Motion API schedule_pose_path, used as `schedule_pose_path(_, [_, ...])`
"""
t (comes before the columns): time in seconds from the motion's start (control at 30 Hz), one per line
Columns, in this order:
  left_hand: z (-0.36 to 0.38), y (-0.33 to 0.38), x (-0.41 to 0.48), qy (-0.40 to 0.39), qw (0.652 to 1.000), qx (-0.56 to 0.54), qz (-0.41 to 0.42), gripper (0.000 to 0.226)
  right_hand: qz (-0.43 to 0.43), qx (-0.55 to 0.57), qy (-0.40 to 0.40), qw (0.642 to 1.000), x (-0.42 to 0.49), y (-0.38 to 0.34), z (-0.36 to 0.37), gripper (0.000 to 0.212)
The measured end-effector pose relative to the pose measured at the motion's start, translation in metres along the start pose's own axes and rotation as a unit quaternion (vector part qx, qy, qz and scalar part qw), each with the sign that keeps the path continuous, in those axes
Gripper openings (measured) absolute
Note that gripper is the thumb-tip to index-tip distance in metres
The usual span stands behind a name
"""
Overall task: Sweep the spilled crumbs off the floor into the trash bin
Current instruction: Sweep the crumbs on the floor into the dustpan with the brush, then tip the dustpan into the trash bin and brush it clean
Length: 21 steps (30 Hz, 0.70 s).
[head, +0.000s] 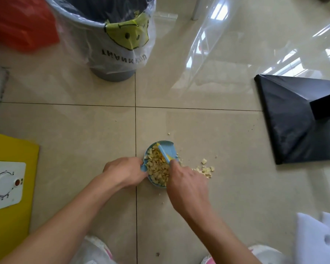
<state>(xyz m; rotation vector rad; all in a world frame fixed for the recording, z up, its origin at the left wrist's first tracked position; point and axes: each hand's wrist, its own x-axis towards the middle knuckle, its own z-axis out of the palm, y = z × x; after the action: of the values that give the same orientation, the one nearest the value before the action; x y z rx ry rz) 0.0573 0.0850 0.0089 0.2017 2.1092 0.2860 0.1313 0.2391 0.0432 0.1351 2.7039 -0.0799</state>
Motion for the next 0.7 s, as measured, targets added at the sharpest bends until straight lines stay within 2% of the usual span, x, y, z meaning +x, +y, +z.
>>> schedule_pose_path(0.07, [0.002, -0.002, -0.002, 0.007, 1.0, 0.004, 0.01, 0.049, 0.001, 0.024, 0.017, 1.0, -0.01, -0.003, 0.004, 0.015])
schedule_pose_path(0.17, [0.002, -0.012, -0.005, 0.005, 0.999, -0.02, 0.028, 0.038, 0.0, 0.099, 0.091, 0.991, -0.023, 0.003, 0.005, 0.017])
schedule_pose_path(0.23, [-0.004, -0.023, -0.009, -0.007, 0.998, -0.053, 0.045, 0.035, 0.008, 0.172, 0.134, 0.976, -0.03, 0.012, -0.002, 0.018])
schedule_pose_path(0.3, [-0.016, -0.034, -0.017, -0.008, 0.994, -0.084, 0.062, 0.033, 0.038, 0.286, 0.142, 0.947, -0.032, 0.021, -0.017, 0.012])
schedule_pose_path(0.4, [-0.04, -0.049, -0.034, 0.006, 0.992, -0.106, 0.073, 0.03, 0.052, 0.494, 0.132, 0.858, -0.028, 0.032, -0.045, 0.016])
schedule_pose_path(0.57, [-0.088, -0.066, -0.06, 0.073, 0.986, -0.135, 0.073, 0.044, 0.071, 0.694, 0.095, 0.71, 0.004, 0.039, -0.086, 0.015])
schedule_pose_path(0.63, [-0.113, -0.066, -0.073, 0.096, 0.978, -0.158, 0.098, 0.033, 0.043, 0.75, 0.065, 0.657, 0.026, 0.031, -0.105, 0.035])
schedule_pose_path(0.67, [-0.126, -0.065, -0.081, 0.103, 0.973, -0.176, 0.112, 0.021, 0.029, 0.772, 0.059, 0.632, 0.037, 0.026, -0.116, 0.038])
schedule_pose_path(0.7, [-0.138, -0.066, -0.089, 0.108, 0.966, -0.199, 0.124, 0.014, 0.011, 0.786, 0.051, 0.616, 0.046, 0.019, -0.128, 0.032])
